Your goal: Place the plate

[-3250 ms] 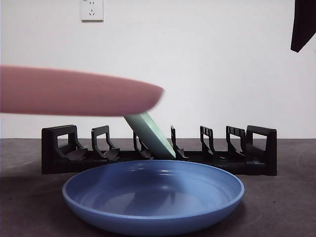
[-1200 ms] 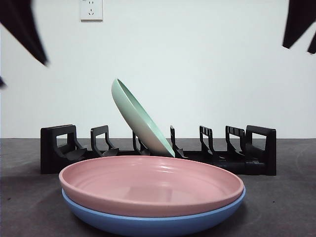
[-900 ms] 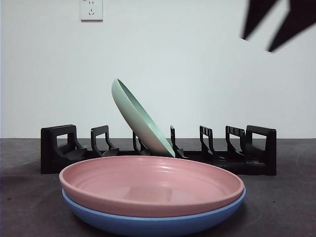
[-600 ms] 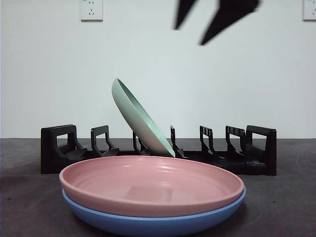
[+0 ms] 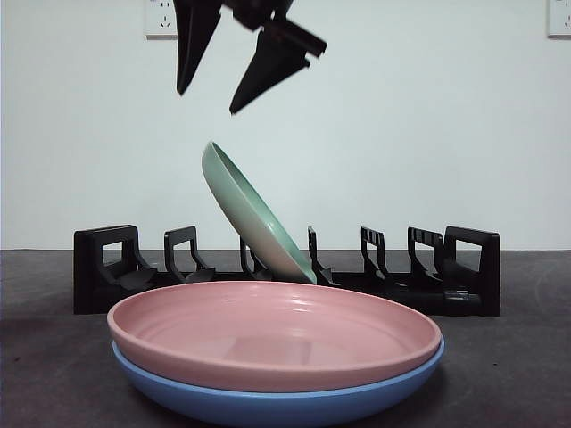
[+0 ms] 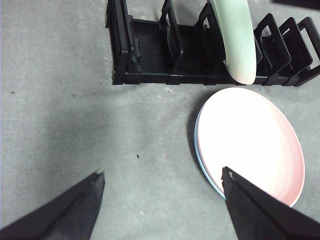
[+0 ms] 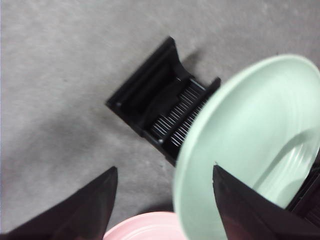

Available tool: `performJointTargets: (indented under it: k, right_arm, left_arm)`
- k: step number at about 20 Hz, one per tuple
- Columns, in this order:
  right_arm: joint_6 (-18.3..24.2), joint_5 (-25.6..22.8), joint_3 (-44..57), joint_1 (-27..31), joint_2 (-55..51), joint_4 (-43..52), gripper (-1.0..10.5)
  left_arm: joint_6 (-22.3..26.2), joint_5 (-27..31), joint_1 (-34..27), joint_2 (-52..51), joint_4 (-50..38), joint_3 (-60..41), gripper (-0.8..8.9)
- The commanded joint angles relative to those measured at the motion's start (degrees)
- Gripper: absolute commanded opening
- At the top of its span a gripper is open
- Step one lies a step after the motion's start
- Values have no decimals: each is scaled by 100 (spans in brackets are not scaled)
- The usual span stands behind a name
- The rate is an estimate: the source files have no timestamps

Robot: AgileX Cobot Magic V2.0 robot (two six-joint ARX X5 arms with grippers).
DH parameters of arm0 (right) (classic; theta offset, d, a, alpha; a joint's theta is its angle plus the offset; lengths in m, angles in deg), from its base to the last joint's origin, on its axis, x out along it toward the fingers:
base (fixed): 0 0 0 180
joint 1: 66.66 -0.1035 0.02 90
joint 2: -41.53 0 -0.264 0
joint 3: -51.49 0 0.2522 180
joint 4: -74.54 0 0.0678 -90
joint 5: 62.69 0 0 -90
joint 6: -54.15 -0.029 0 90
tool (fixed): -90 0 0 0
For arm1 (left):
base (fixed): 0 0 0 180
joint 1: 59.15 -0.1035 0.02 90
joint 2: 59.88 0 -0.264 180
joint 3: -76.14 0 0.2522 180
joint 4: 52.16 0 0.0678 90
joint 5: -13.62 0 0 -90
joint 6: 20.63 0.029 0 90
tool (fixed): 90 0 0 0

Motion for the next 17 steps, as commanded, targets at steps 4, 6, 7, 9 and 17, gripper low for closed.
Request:
performJointTargets:
  k: [4, 6, 7, 9, 17]
  right_arm:
    - [-118, -9, -157, -55, 461, 72, 300]
    - [-136, -11, -157, -52, 538, 68, 299]
    - [-136, -7, -157, -55, 588, 90, 286]
    - [-133, -4, -157, -55, 645, 94, 241]
    - [-133, 11, -157, -59, 669, 72, 18]
  left_arm:
    - [-68, 0, 4, 11, -76, 116, 375]
    - [-66, 2, 4, 11, -76, 116, 375]
    - [-68, 2, 4, 11, -76, 116, 375]
    - [-68, 2, 4, 11, -76, 116, 375]
    - [-66, 2, 4, 11, -76, 116, 375]
